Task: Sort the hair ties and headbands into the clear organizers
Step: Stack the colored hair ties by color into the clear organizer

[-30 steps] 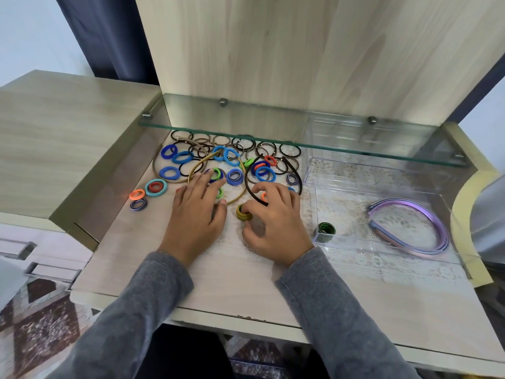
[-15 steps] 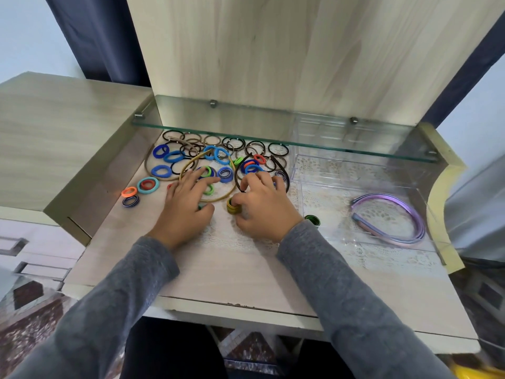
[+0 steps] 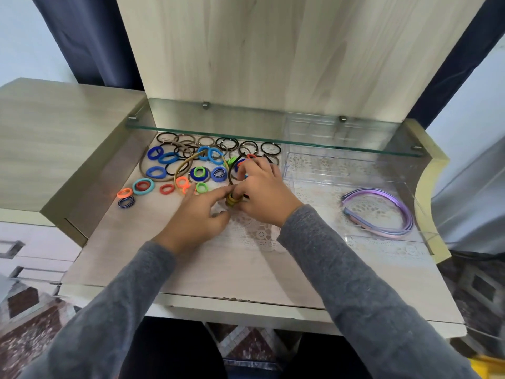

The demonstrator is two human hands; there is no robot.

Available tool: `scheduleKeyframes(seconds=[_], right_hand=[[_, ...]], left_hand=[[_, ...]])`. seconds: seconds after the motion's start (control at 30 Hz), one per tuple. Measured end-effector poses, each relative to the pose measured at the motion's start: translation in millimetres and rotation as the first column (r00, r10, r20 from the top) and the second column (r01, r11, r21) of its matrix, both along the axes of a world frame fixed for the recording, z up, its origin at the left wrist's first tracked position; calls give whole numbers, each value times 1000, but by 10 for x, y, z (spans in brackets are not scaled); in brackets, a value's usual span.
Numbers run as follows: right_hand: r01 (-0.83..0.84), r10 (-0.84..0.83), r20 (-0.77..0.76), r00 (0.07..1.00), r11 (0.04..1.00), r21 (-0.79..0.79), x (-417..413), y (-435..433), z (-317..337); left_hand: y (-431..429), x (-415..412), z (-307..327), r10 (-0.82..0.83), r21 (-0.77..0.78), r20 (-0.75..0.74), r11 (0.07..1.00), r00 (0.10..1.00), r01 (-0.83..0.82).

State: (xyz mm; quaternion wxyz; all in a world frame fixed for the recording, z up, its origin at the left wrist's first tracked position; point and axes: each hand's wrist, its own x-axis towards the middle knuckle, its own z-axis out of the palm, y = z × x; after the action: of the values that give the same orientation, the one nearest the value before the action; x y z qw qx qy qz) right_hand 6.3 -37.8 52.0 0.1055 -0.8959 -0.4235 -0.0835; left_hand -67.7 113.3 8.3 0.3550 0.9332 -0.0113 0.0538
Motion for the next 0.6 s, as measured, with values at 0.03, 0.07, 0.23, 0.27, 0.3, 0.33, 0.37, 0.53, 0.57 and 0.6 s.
scheduleKeyframes(seconds=[0.03,0.07,0.23,0.27,0.3,0.33,0.37,0.53,0.57,0.6], right_hand=[[0,0,4,1000,1000,1,3,-31,45],[-1,1,6,1000,1000,-9,7,-70,94],[5,-4,16,1000,998,-60,63,-317,310],[9,-8,13,1000,998,-62,79,-375,342],[16,-16,4,1000,997,-71,94,-438,374],[24,-24,-7,1000,996,-84,109,-503,401],[31,-33,-19,999,995,-98,121,-560,426],[79,-88,-48,995,983,-167,186,-844,510],[88,-98,-50,994,981,-174,201,-905,517],[93,-104,-52,993,980,-176,215,-955,524]], left_hand=[[-32,4,24,-13,-84,-8,996,1000,13],[-55,20,35,-32,-161,-5,986,999,31],[-292,116,184,-58,-371,37,926,998,67],[-354,135,222,-57,-386,38,920,998,67],[-408,160,239,-56,-392,32,918,998,64],[-459,192,249,-61,-397,19,915,998,63],[-501,219,260,-73,-400,7,914,997,69],[-739,365,261,-160,-468,-16,874,987,134],[-801,389,266,-170,-475,-19,869,985,141],[-845,412,266,-178,-472,-24,869,984,146]])
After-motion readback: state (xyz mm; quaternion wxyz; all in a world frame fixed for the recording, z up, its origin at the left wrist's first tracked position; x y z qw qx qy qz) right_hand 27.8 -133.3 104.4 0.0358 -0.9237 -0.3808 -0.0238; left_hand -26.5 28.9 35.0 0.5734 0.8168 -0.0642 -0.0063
